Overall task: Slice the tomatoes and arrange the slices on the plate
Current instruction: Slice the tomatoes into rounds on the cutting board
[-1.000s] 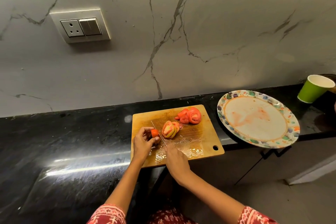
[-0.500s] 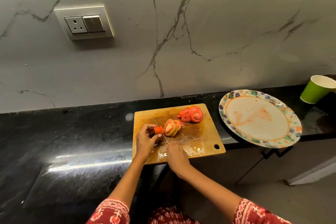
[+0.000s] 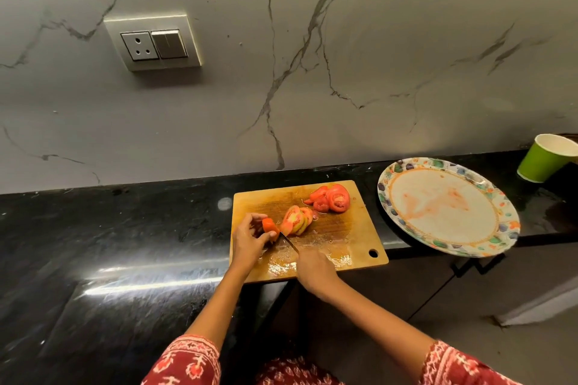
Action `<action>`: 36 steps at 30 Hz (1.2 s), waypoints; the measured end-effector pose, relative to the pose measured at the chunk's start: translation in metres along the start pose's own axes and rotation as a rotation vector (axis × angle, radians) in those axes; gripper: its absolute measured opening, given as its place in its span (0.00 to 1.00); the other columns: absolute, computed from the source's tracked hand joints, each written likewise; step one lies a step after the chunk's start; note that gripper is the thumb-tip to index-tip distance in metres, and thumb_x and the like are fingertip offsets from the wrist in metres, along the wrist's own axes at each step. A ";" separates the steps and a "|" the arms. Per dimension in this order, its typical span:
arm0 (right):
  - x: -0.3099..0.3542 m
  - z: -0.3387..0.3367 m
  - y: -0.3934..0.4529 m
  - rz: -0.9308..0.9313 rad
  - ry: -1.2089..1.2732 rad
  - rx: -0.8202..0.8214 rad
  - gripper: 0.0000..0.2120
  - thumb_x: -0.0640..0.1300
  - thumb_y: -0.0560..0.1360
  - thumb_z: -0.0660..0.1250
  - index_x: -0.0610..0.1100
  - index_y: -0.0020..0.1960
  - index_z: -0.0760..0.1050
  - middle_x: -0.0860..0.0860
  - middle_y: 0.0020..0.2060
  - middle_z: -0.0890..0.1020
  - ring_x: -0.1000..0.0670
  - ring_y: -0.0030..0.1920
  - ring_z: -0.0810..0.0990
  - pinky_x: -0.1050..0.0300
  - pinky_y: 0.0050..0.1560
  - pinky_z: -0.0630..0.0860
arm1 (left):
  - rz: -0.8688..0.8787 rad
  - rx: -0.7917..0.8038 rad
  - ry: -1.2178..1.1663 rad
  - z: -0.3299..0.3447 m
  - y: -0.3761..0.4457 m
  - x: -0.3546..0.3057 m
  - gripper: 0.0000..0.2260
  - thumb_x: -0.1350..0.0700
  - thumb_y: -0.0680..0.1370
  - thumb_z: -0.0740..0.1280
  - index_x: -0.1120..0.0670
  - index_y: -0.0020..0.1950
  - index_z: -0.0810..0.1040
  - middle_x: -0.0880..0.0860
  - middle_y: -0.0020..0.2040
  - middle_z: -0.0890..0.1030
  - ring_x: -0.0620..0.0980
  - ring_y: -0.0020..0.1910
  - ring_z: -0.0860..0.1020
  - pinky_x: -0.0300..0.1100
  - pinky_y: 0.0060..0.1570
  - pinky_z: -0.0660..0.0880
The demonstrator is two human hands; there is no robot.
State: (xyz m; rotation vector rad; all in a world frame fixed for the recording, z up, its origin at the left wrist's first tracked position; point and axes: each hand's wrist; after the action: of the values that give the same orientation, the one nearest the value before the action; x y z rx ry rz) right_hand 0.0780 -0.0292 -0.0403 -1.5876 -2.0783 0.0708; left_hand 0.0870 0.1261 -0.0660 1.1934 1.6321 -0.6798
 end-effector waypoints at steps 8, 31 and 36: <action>0.013 -0.020 0.004 -0.074 0.145 -0.182 0.16 0.46 0.83 0.49 0.37 0.59 0.70 0.40 0.54 0.78 0.40 0.56 0.76 0.55 0.43 0.64 | 0.056 0.021 0.034 0.006 0.004 0.002 0.16 0.61 0.70 0.73 0.53 0.57 0.78 0.50 0.54 0.79 0.47 0.55 0.77 0.40 0.56 0.75; 0.026 -0.014 0.005 -0.027 0.167 -0.149 0.15 0.44 0.83 0.50 0.38 0.61 0.69 0.40 0.56 0.77 0.41 0.57 0.76 0.53 0.46 0.68 | -0.013 -0.070 0.024 0.006 0.003 -0.012 0.15 0.65 0.68 0.74 0.60 0.54 0.81 0.50 0.48 0.81 0.45 0.48 0.78 0.24 0.44 0.72; 0.039 -0.015 0.022 -0.028 0.167 -0.142 0.11 0.42 0.81 0.54 0.39 0.61 0.69 0.40 0.55 0.79 0.40 0.56 0.78 0.50 0.48 0.71 | -0.006 -0.074 0.015 0.003 0.003 -0.012 0.13 0.66 0.67 0.75 0.60 0.51 0.82 0.51 0.45 0.82 0.42 0.43 0.78 0.25 0.44 0.74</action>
State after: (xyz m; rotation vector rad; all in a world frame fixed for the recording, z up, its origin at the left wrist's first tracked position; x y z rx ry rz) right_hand 0.0969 0.0094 -0.0209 -1.5878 -2.0123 -0.2166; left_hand 0.0917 0.1207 -0.0560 1.1430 1.6596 -0.6104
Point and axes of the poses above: each hand's wrist, its own y-axis towards the middle knuckle, its own z-axis out of the palm, x = y × z
